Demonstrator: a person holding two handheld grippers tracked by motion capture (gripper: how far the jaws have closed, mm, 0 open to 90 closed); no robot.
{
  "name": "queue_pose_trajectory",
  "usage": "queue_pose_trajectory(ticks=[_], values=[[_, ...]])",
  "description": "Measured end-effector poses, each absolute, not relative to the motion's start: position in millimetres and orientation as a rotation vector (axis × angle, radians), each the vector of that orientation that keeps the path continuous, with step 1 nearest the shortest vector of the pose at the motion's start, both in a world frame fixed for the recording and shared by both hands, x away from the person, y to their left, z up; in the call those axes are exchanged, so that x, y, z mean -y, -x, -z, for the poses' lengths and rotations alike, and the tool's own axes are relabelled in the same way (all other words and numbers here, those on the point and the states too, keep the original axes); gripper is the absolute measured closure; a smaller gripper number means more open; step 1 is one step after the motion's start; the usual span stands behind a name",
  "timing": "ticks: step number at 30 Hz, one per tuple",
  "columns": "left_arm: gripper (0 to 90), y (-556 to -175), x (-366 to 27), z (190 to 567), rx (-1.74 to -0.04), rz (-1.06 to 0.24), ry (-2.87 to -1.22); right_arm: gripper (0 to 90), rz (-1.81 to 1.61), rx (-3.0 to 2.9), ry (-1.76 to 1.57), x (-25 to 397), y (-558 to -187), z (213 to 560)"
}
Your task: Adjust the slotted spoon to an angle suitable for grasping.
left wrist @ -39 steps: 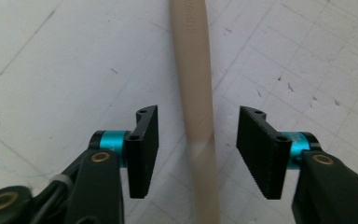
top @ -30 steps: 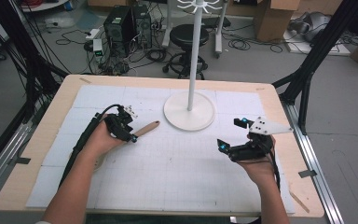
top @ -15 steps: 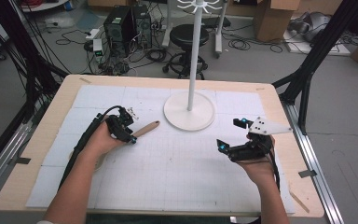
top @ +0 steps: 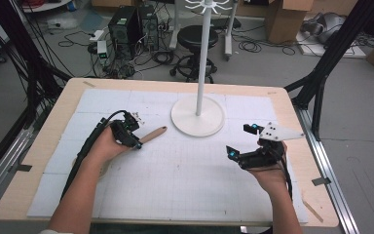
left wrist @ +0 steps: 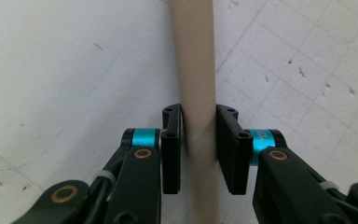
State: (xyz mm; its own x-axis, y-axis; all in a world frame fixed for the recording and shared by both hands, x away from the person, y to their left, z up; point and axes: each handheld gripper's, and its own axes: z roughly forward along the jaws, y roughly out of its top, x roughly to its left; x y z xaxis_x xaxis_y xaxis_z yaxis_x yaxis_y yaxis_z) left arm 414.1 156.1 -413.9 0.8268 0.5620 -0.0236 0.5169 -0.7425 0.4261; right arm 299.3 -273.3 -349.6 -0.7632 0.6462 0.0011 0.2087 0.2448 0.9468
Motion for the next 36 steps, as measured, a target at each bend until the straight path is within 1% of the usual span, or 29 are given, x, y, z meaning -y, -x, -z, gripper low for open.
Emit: queue_pose_trajectory(ticks=[9,15,21,26,32,36], values=[[73.3,-415,-157,415,-0.818,-0.136,-2.576,1.5,-1.524,-2.128,-0.789,274,-299,349],[73.8,-412,-155,415,-0.822,-0.164,-2.578,1.5,-1.527,-2.124,-0.790,275,-299,349],[74.5,-408,-151,414,-0.766,-0.217,-2.606,1.5,-1.531,-2.123,-0.796,276,-299,349],[74.6,-405,-152,410,-0.715,-0.208,-2.605,1.5,-1.531,-2.121,-0.789,277,-299,349],[74.6,-397,-156,396,-0.657,-0.252,-2.561,1.5,-1.525,-2.121,-0.796,277,-299,350],[74.6,-391,-162,383,-0.635,-0.278,-2.494,1.5,-1.527,-2.119,-0.797,277,-299,350]])
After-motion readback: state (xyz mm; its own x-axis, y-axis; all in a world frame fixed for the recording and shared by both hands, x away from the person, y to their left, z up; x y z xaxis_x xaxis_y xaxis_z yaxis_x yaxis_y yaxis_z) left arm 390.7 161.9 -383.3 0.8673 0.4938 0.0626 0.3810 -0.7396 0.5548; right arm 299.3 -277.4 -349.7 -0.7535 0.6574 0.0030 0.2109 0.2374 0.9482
